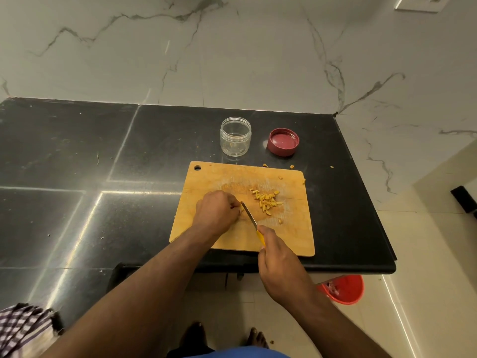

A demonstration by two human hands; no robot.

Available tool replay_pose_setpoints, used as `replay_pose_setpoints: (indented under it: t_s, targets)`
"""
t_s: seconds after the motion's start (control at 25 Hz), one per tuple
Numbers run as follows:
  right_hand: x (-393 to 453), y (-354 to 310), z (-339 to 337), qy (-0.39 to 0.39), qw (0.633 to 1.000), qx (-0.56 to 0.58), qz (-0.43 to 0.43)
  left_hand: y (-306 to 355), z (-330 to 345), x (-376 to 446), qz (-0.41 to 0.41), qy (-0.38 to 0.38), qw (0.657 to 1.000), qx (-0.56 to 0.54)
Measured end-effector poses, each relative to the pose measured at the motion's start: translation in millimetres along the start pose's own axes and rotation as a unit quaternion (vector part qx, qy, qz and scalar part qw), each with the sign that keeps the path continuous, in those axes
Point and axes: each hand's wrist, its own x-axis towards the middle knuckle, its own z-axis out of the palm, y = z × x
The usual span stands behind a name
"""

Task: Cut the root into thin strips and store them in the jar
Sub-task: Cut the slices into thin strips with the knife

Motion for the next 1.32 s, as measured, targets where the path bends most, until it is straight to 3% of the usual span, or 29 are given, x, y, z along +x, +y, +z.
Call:
replay_pose_setpoints:
  t_s: [0.44, 0.68, 1.32]
  targets:
    - [-16, 1, 3, -0.014, 0.999, -0.032, -0.011, 3, 2, 0, -0.023, -0.002, 1.0, 0.011]
    - [-14, 4, -3, 0.034, 0.999, -0.016, 0.019, -1, 2, -3, -0.022, 0.016, 1.0, 0.013]
    - [3, -8, 4, -0.014, 0.999, -0.041, -0.009, 3, 1, -5, -0.044, 0.016, 0.999, 0.019]
